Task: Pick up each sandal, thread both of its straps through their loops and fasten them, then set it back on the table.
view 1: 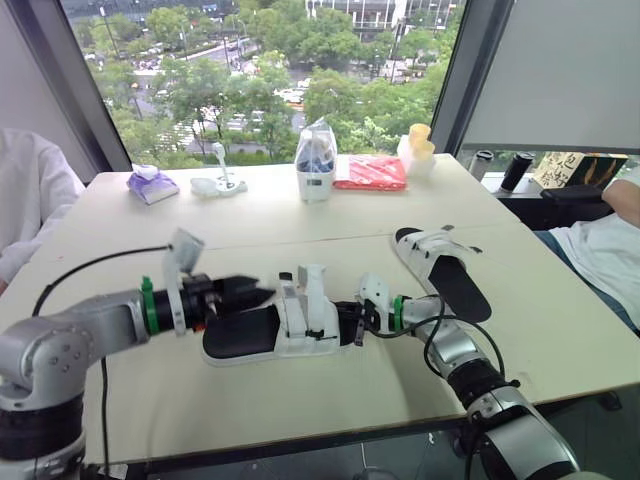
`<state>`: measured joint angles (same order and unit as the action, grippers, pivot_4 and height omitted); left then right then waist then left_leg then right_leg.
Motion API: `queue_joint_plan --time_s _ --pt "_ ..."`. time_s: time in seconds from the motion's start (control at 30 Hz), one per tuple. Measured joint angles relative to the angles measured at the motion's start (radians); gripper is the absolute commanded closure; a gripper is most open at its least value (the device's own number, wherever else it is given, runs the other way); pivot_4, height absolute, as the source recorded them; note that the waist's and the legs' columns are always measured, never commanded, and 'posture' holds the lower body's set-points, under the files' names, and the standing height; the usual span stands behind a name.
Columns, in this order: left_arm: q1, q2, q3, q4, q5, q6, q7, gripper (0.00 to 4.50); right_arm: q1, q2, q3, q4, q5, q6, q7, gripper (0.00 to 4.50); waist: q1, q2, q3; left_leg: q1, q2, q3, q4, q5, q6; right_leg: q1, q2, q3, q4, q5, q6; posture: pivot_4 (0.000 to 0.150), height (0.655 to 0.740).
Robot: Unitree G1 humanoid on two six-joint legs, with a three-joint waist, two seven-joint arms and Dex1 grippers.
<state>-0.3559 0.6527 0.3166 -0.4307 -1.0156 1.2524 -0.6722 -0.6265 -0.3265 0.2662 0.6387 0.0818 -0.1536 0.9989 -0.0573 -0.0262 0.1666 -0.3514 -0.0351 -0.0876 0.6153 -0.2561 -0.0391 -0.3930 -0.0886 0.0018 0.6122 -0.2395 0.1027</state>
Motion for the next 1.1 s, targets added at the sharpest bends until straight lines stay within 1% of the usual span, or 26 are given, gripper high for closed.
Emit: queue_joint_plan --time_s 0.17,0.37,0.43,0.53,0.63,0.67,0.77,0.8,0.9,0.97,1.0,1.1 --pt "0.005 -0.05 -0.139 0.014 0.056 -0.098 -0.01 1.2 0.001 0.001 0.0 0.002 -0.001 0.0 -0.001 4.5 0.008 -0.002 -0.002 0.001 0.0 0.001 0.0 0.0 0.0 0.0 0.0 0.001 0.0 -0.001 -0.001 0.15 0.74" --pt "-0.055 -0.078 -0.297 0.135 0.177 -0.221 -0.067 1.2 0.003 0.001 -0.001 0.001 -0.001 0.0 -0.002 4.5 0.011 -0.002 -0.002 0.0 0.0 0.001 0.0 0.0 0.0 -0.001 0.001 0.001 0.0 0.0 -0.002 0.15 0.74" --pt "-0.084 -0.096 -0.332 0.184 0.218 -0.261 -0.084 1.2 0.004 0.001 -0.002 0.0 -0.001 0.0 -0.003 4.5 0.012 -0.002 -0.002 0.0 0.0 0.001 0.0 0.0 0.0 -0.001 0.001 0.001 0.0 0.0 -0.002 0.15 0.74" --pt "-0.133 -0.146 -0.36 0.25 0.244 -0.294 -0.099 1.2 0.007 0.001 -0.004 -0.003 -0.001 0.0 -0.004 4.5 0.012 -0.002 -0.002 0.0 0.0 0.001 0.0 0.0 0.0 -0.001 0.001 0.001 0.0 0.0 -0.001 0.15 0.74" --pt "-0.173 -0.18 -0.388 0.298 0.269 -0.324 -0.126 2.04 0.011 0.003 -0.005 -0.008 -0.001 0.0 -0.01 4.5 0.011 -0.001 -0.002 0.0 0.0 0.001 0.0 0.0 0.0 -0.001 0.001 0.001 0.0 0.0 -0.001 0.15 0.74" --pt "-0.177 -0.184 -0.398 0.307 0.276 -0.331 -0.135 2.49 0.012 0.003 -0.005 -0.01 -0.001 0.0 -0.011 4.5 0.011 -0.001 -0.002 0.0 0.0 0.001 -0.001 0.0 0.0 -0.001 0.001 0.001 0.0 0.0 -0.001 0.15 0.74" --pt "-0.179 -0.193 -0.419 0.327 0.295 -0.341 -0.154 4.12 0.018 0.003 -0.006 -0.016 -0.001 0.0 -0.017 4.5 0.011 -0.001 -0.002 0.0 0.0 0.001 -0.001 0.0 0.0 -0.001 0.001 0.0 0.0 0.0 -0.001 0.15 0.74" --pt "-0.179 -0.196 -0.42 0.332 0.299 -0.342 -0.156 4.47 0.02 0.004 -0.007 -0.018 -0.001 0.0 -0.02 4.5 0.011 -0.001 -0.002 0.0 0.0 0.001 -0.001 0.0 0.0 -0.001 0.001 0.0 0.0 0.0 -0.001 0.15 0.74" --pt "-0.19 -0.201 -0.417 0.334 0.302 -0.339 -0.161 4.47 0.025 0.003 -0.008 -0.025 -0.001 0.0 -0.025 4.5 0.012 -0.001 -0.002 0.0 0.001 0.0 -0.001 0.0 0.0 -0.001 0.001 0.0 0.0 0.0 -0.001 0.15 0.74" --pt "-0.205 -0.214 -0.397 0.336 0.275 -0.316 -0.159 4.47 0.028 0.003 -0.008 -0.028 -0.001 0.0 -0.029 4.5 0.012 -0.001 -0.002 -0.001 0.001 0.0 -0.001 0.0 0.0 -0.001 0.001 0.0 0.0 -0.001 -0.001 0.15 0.74" --pt "-0.221 -0.238 -0.363 0.349 0.242 -0.29 -0.147 4.47 0.029 0.003 -0.009 -0.029 -0.001 0.0 -0.029 4.5 0.012 -0.001 -0.002 -0.001 0.001 0.0 -0.001 0.0 0.001 -0.001 0.001 0.0 0.0 0.0 -0.001 0.15 0.74" --pt "-0.271 -0.275 -0.304 0.382 0.196 -0.254 -0.112 4.47 0.031 0.004 -0.009 -0.031 -0.001 0.0 -0.031 4.5 0.012 -0.001 -0.002 -0.001 0.001 0.0 0.0 0.0 0.001 -0.001 0.001 -0.001 0.0 0.0 -0.001 0.15 0.74"
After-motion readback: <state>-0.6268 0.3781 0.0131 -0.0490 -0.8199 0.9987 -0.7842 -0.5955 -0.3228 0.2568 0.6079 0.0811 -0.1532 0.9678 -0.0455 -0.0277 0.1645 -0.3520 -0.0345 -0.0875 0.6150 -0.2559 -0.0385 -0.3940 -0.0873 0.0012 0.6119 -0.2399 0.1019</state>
